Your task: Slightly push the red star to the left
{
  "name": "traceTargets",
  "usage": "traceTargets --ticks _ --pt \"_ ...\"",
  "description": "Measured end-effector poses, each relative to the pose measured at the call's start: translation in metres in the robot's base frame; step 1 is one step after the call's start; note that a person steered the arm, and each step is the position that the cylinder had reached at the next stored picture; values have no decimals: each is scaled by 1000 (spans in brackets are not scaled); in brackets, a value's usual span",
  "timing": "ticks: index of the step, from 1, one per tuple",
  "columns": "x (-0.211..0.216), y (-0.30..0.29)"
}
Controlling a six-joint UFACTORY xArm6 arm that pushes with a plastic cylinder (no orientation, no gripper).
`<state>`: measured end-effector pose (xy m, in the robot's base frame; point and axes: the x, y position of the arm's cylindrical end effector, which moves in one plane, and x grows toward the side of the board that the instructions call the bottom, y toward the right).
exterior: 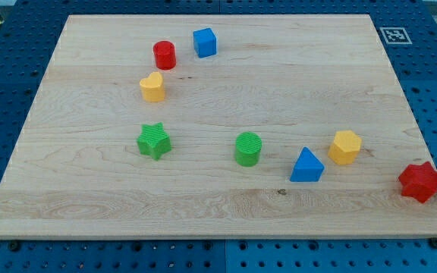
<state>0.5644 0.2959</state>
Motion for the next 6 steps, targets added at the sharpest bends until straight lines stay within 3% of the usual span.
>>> traceTargets --ticks 4,6 --pt "0 -57" --pt "-46 -43"
